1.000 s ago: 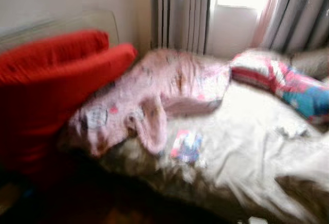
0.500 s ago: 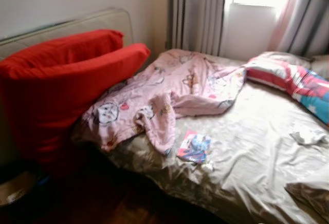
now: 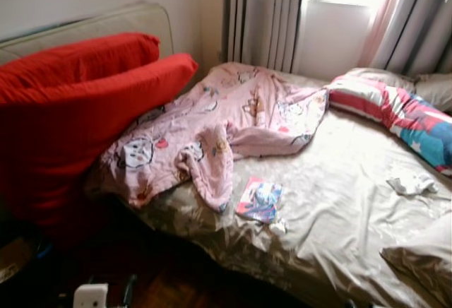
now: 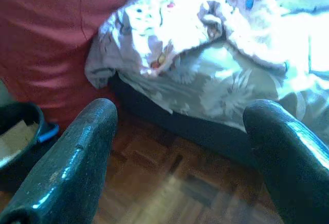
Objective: Clean up the room
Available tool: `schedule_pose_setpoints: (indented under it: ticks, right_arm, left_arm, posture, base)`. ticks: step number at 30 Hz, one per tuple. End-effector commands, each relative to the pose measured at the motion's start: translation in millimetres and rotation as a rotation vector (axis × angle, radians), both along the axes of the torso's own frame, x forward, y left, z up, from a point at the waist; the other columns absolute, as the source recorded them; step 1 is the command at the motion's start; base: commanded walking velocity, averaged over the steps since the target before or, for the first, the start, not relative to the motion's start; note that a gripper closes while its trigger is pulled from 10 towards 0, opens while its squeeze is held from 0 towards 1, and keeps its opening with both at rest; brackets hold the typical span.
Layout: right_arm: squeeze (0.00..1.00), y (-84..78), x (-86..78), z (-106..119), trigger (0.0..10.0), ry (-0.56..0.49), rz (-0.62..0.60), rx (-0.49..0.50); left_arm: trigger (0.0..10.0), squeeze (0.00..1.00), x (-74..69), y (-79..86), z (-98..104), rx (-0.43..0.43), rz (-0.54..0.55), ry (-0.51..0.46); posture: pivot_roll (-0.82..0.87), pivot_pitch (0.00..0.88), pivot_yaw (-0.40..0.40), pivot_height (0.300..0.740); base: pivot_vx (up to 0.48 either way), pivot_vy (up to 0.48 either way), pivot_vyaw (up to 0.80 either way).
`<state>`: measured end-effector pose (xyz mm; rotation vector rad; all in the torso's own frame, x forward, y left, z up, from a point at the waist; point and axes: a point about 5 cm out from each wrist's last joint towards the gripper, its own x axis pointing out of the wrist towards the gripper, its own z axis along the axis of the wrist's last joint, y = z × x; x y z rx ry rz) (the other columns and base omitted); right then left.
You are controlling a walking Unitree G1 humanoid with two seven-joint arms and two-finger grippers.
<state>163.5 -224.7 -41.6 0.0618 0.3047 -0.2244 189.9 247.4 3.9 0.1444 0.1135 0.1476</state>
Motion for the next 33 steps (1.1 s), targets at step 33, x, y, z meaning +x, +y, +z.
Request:
schedule_pose_setpoints:
  ticks: [33]
  right_arm:
    - [0.0,24.0,-26.1,-55.6,10.0,0.585,-0.008,0.235]
  left_arm:
    - [10.0,0.0,-32.5,-0.7,-82.5,-0.101,0.057,0.75]
  posture:
    - [0.01,0.003,-0.032,0.74]
  base:
    - [0.0,0.0,0.0]
